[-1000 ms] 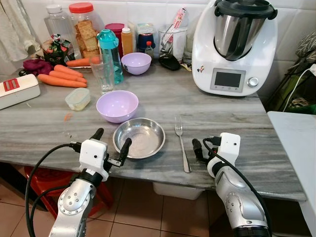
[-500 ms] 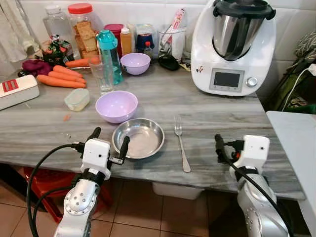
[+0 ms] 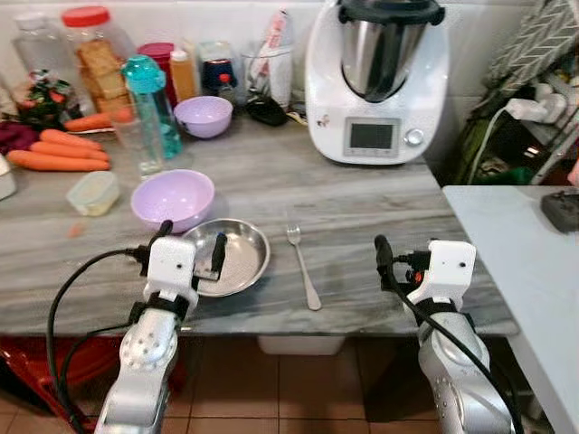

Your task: Setting the table

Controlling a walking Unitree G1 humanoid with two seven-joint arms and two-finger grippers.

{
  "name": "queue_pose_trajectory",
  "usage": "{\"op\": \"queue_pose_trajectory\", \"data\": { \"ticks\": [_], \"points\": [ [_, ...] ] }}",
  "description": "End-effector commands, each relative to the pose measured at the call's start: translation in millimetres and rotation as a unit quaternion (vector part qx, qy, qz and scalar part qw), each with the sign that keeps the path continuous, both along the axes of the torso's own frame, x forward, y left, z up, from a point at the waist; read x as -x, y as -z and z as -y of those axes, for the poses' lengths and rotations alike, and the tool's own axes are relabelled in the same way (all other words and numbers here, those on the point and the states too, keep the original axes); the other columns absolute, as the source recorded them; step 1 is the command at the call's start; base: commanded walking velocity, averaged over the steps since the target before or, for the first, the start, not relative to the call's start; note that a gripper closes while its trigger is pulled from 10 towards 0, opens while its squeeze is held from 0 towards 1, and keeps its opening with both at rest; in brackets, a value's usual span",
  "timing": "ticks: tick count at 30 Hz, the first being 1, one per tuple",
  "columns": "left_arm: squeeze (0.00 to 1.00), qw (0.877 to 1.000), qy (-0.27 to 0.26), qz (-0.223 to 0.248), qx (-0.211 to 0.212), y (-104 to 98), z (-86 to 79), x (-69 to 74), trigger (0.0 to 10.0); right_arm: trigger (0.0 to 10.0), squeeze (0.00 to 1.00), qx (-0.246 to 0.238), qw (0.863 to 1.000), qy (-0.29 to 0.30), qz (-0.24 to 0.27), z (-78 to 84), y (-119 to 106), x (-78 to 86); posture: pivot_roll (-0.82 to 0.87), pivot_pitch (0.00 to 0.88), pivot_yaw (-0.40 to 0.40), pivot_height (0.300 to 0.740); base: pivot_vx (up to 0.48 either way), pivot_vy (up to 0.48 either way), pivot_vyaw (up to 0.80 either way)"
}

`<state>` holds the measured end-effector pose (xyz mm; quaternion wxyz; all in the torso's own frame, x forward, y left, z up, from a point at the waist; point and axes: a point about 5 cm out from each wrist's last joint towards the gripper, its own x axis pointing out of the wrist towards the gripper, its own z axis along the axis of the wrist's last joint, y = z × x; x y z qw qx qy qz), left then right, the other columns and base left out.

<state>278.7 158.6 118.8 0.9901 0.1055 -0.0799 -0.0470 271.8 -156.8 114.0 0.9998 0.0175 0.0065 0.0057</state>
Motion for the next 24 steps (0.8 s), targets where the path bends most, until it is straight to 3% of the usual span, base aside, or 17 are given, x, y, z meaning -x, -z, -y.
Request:
{"op": "queue_pose_trajectory", "data": {
  "ticks": [1,3,9,13,16,19,24],
  "points": [
    [0.0,1.0,-0.012,-0.004,0.005,1.4,-3.9,-1.0,10.0,10.0,0.0,-0.001,1.0,-0.001,0.004,1.1,-3.2,-3.5,0.01,0.0,-0.012,0.74,0.0,0.0,0.0],
    [0.0,1.0,-0.008,-0.001,0.005,-0.2,-3.8,-1.6,10.0,10.0,0.0,0.001,1.0,0.0,0.003,1.1,-4.2,-3.4,0.01,0.0,-0.011,0.74,0.0,0.0,0.0],
    [0.0,1.0,0.012,-0.003,0.017,0.0,-3.4,6.0,10.0,10.0,0.0,0.01,0.997,0.029,-0.064,8.3,23.0,6.2,0.02,0.0,0.003,0.74,0.0,0.0,0.0],
    [0.0,0.998,0.054,-0.008,0.033,-4.6,-3.9,13.6,10.0,10.0,0.0,0.011,0.995,0.035,-0.089,7.0,27.1,3.1,0.03,0.0,-0.022,0.74,0.0,0.0,0.0],
    [0.0,0.997,0.074,-0.015,0.027,-1.5,-10.2,24.2,10.0,10.0,0.0,0.018,0.995,0.009,-0.101,2.0,28.5,0.5,0.03,0.0,-0.028,0.74,0.0,0.0,0.0],
    [0.0,0.995,0.091,-0.05,0.007,13.9,-19.0,43.1,10.0,10.0,0.0,0.02,0.993,-0.019,-0.118,-1.4,29.9,-6.2,0.03,0.0,-0.031,0.74,0.0,0.0,0.0],
    [0.0,0.992,0.104,-0.066,0.004,17.9,-20.7,51.8,10.0,10.0,0.0,0.031,0.988,-0.049,-0.142,-9.6,32.6,-13.5,0.04,0.0,-0.034,0.74,0.0,0.0,0.0]
  ]
}}
